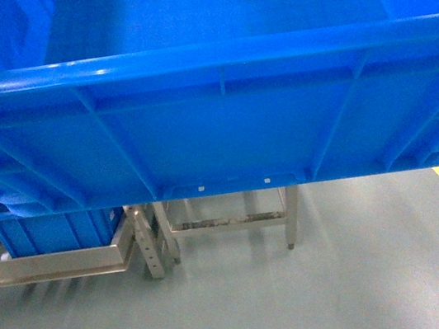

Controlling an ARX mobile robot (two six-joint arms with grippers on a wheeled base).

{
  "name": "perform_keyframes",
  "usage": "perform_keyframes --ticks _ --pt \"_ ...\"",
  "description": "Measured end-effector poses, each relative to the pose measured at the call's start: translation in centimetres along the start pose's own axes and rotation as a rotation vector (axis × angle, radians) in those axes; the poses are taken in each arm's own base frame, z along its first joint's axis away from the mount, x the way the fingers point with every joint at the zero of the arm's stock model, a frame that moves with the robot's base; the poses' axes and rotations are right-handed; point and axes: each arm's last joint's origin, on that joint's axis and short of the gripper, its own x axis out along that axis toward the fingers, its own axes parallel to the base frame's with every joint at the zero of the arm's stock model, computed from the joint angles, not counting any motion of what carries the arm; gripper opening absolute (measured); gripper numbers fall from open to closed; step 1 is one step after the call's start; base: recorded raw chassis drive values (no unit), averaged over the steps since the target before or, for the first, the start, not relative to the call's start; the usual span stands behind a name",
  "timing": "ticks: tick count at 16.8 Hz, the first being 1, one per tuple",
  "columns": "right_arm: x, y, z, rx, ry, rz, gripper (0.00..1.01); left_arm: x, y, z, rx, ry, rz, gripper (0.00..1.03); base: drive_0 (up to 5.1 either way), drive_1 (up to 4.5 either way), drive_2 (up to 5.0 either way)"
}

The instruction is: Place box next to blue box on left shelf

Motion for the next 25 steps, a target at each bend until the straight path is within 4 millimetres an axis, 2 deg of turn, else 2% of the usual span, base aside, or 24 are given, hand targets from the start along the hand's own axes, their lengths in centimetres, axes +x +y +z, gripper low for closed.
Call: perform_keyframes --ticks 25 --pt "0.00 0.00 0.01 0.000 -0.001 0.000 0.20 0.00 0.00 0.00 -0.001 0.000 0.001 0.19 -4.9 2.41 2.4"
